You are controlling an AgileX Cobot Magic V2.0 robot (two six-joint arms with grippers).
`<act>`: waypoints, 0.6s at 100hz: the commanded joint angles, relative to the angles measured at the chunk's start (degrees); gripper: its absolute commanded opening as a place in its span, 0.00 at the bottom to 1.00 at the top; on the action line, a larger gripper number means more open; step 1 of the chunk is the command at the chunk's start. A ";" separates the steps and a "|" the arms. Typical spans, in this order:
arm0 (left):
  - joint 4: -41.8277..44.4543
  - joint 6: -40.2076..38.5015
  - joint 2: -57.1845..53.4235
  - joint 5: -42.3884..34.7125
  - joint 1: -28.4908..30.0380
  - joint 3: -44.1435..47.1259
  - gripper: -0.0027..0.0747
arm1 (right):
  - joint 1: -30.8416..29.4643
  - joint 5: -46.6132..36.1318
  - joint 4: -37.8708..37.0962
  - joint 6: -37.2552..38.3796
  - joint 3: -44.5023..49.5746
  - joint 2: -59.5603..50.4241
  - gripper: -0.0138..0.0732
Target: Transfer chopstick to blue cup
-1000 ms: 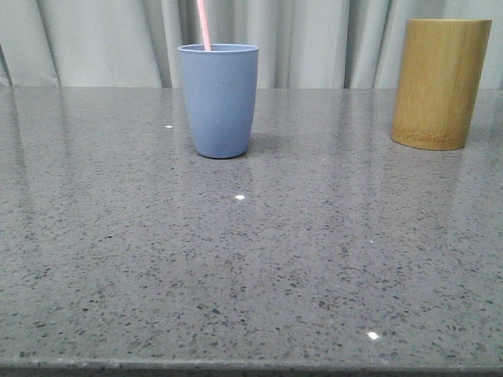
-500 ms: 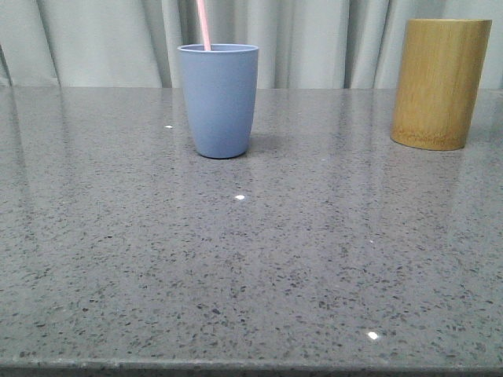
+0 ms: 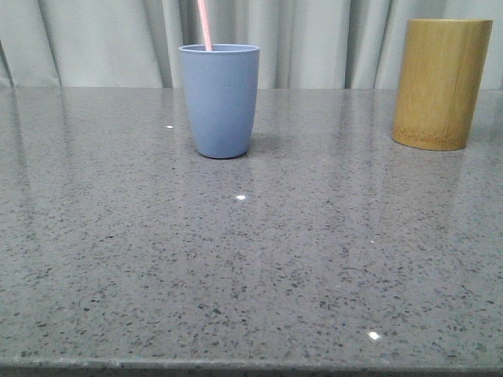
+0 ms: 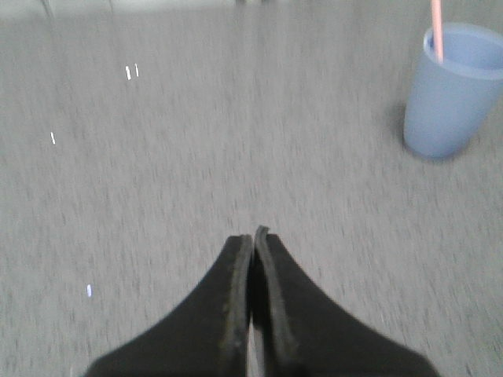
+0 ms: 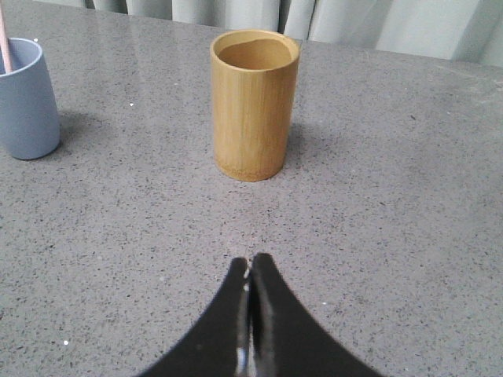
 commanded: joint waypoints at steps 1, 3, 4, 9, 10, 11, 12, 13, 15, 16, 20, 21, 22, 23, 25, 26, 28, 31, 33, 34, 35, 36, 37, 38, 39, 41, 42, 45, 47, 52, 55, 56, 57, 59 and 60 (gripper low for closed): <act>1.43 0.35 -1.97 -14.04 0.13 3.21 0.01 | -0.32 -4.38 -0.81 -0.54 -1.35 0.36 0.08; 1.43 0.35 -2.71 -15.43 0.13 4.72 0.01 | -0.32 -4.38 -0.81 -0.54 -1.35 0.36 0.08; 1.43 0.35 -2.95 -16.76 0.13 5.24 0.01 | -0.32 -4.38 -0.81 -0.54 -1.35 0.36 0.08; 2.09 0.35 -4.83 -21.09 0.13 9.03 0.01 | -0.32 -4.38 -0.81 -0.54 -1.35 0.36 0.08; 2.09 0.35 -5.43 -21.68 0.13 10.15 0.01 | -0.32 -4.38 -0.81 -0.54 -1.35 0.36 0.08; 2.09 0.35 -5.73 -22.76 0.13 10.71 0.01 | -0.32 -4.38 -0.81 -0.54 -1.35 0.36 0.08; 2.09 0.35 -6.35 -23.30 0.13 11.83 0.01 | -0.32 -4.38 -0.81 -0.54 -1.35 0.36 0.08; 2.09 0.35 -6.67 -24.35 0.13 12.39 0.01 | -0.32 -4.38 -0.81 -0.54 -1.35 0.36 0.08; 2.21 0.35 -7.63 -25.76 0.13 14.08 0.01 | -0.32 -4.38 -0.81 -0.54 -1.35 0.36 0.08; 2.21 0.43 -7.95 -26.17 0.13 14.64 0.01 | -0.32 -4.38 -0.81 -0.54 -1.35 0.36 0.08; 2.21 0.43 -9.98 -28.37 0.44 17.84 0.01 | -0.32 -4.38 -0.81 -0.54 -1.35 0.36 0.08; 2.21 0.43 -10.69 -28.68 0.57 18.87 0.01 | -0.32 -4.38 -0.81 -0.54 -1.35 0.36 0.08; 2.21 0.43 -11.04 -29.17 0.83 19.38 0.01 | -0.32 -4.38 -0.81 -0.54 -1.35 0.36 0.08; 2.21 0.43 -11.41 -29.35 0.97 19.88 0.01 | -0.32 -4.38 -0.81 -0.54 -1.35 0.36 0.08; 2.21 0.43 -12.48 -29.77 1.43 21.27 0.01 | -0.32 -4.38 -0.81 -0.54 -1.35 0.36 0.08; 2.21 0.43 -13.17 -29.89 1.62 22.15 0.01 | -0.32 -4.38 -0.81 -0.54 -1.35 0.36 0.08; 2.07 0.43 -14.21 -30.02 2.19 23.42 0.01 | -0.32 -4.38 -0.81 -0.54 -1.35 0.36 0.08; 1.83 0.43 -15.60 -30.14 3.04 24.95 0.01 | -0.32 -4.38 -0.81 -0.54 -1.35 0.36 0.08; 1.85 0.43 -16.62 -30.14 3.69 25.99 0.01 | -0.32 -4.38 -0.81 -0.54 -1.35 0.36 0.08; 1.43 0.43 -16.95 -30.14 4.12 26.31 0.01 | -0.32 -4.38 -0.81 -0.54 -1.35 0.36 0.08; 1.43 0.43 -17.60 -30.14 4.33 26.94 0.01 | -0.32 -4.38 -0.81 -0.54 -1.35 0.36 0.08; 1.43 0.43 -17.92 -30.14 4.72 27.24 0.01 | -0.32 -4.38 -0.81 -0.54 -1.35 0.36 0.08; 1.43 0.43 -18.23 -30.14 4.90 27.53 0.01 | -0.32 -4.38 -0.81 -0.54 -1.35 0.36 0.08; 1.43 0.43 -18.86 -30.14 5.07 28.08 0.01 | -0.32 -4.38 -0.81 -0.54 -1.35 0.36 0.08; 1.43 0.43 -19.18 -30.14 5.38 28.35 0.01 | -0.32 -4.38 -0.81 -0.54 -1.35 0.36 0.08; 1.43 0.43 -20.16 -30.14 5.81 29.07 0.01 | -0.32 -4.38 -0.81 -0.54 -1.35 0.36 0.08; 1.43 0.43 -20.82 -30.14 5.92 29.51 0.01 | -0.32 -4.38 -0.81 -0.54 -1.35 0.36 0.08; 1.43 0.43 -22.08 -30.03 6.29 30.28 0.01 | -0.32 -4.38 -0.81 -0.54 -1.35 0.36 0.08; 1.43 0.43 -22.97 -30.03 6.59 30.78 0.01 | -0.32 -4.38 -0.81 -0.54 -1.35 0.36 0.08; 1.43 0.43 -24.92 -30.03 6.85 31.81 0.01 | -0.32 -4.38 -0.81 -0.54 -1.35 0.36 0.08; 1.75 0.43 -25.99 -30.03 6.85 32.31 0.01 | -0.32 -4.38 -0.81 -0.54 -1.35 0.36 0.08; 1.75 0.43 -26.50 -30.03 6.85 32.53 0.01 | -0.32 -4.38 -0.81 -0.54 -1.35 0.36 0.08; 1.75 0.43 -26.76 -30.03 6.85 32.64 0.01 | -0.32 -4.38 -0.81 -0.54 -1.35 0.36 0.08; 1.75 0.43 -26.95 -30.03 6.85 32.99 0.01 | -0.32 -4.38 -0.81 -0.54 -1.35 0.36 0.08; 1.75 0.43 -26.95 -30.30 6.85 33.01 0.01 | -0.32 -4.38 -0.81 -0.54 -1.35 0.36 0.08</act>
